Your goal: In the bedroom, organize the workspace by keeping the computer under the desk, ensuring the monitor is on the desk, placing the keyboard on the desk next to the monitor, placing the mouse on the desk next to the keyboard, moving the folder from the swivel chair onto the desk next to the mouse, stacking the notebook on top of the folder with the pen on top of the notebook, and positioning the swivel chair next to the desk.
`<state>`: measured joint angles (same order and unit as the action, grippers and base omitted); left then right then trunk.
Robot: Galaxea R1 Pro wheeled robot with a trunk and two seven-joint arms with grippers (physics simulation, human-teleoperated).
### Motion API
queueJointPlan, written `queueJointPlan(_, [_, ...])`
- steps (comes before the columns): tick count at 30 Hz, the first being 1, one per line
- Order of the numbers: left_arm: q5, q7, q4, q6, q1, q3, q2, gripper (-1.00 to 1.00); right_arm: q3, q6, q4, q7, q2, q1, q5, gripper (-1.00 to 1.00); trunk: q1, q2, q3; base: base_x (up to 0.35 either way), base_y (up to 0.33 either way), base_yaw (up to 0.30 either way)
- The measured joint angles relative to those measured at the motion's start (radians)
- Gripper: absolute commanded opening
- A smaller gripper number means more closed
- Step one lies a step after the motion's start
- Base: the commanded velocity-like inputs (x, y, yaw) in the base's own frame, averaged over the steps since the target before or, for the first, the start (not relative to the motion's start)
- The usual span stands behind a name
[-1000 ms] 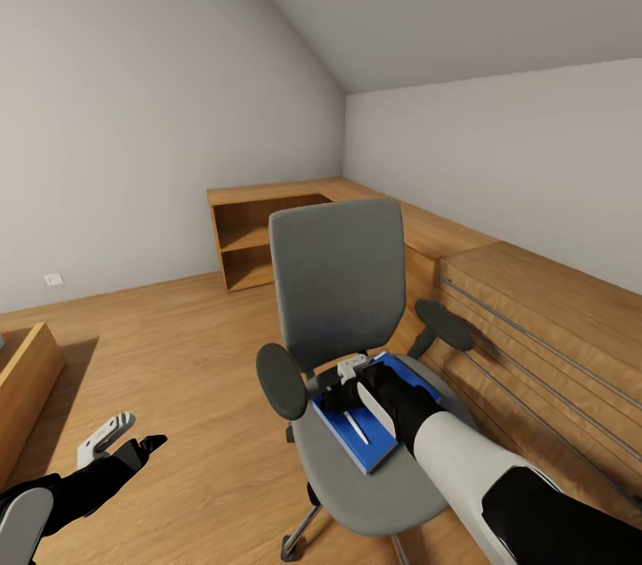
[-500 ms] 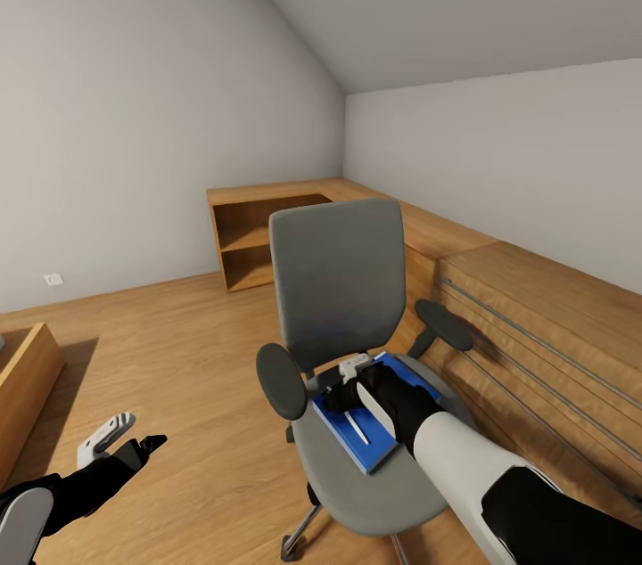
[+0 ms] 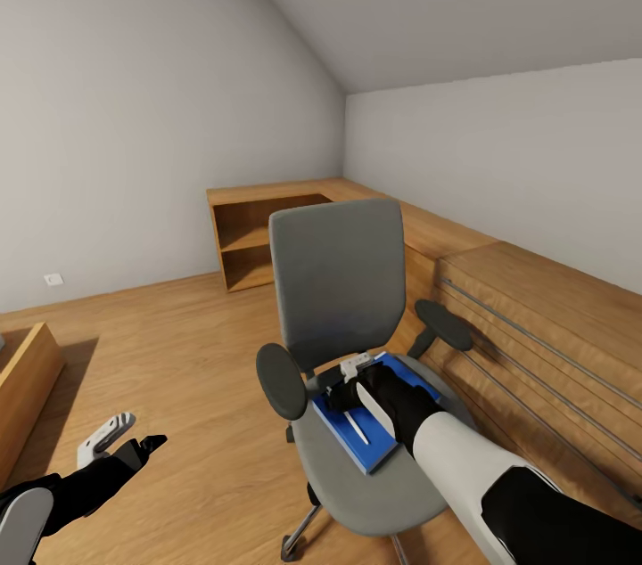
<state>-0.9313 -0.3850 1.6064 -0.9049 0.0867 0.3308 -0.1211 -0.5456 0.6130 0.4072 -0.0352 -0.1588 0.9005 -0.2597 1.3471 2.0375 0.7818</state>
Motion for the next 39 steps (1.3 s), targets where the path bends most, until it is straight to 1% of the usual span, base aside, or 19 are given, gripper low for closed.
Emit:
queueJointPlan(3, [0.000,0.000,0.000,0.000,0.000,0.000,0.000,1.00,0.000,0.000,0.000,0.000,-0.001,0.000,0.000,1.00,0.000,0.000,0.000,0.000,0.000,0.000])
queueJointPlan(8, [0.000,0.000,0.000,0.000,0.000,0.000,0.000,1.00,0.000,0.000,0.000,0.001,-0.001,0.000,0.000,1.00,0.019,0.035,0.016,0.000,0.000,0.000])
queueJointPlan(16, [0.000,0.000,0.000,0.000,0.000,0.000,0.000,1.00,0.000,0.000,0.000,0.001,-0.002,0.000,0.000,1.00,0.019,0.035,0.016,0.000,0.000,0.000])
queueJointPlan(22, [0.000,0.000,0.000,0.000,0.000,0.000,0.000,1.00,0.000,0.000,0.000,0.001,-0.002,0.000,0.000,1.00,0.042,0.077,0.034,0.000,0.000,0.000])
queueJointPlan(39, [0.000,0.000,0.000,0.000,0.000,0.000,0.000,1.00,0.000,0.000,0.000,0.001,-0.002,-0.001,0.000,1.00,0.042,0.077,0.034,0.000,0.000,0.000])
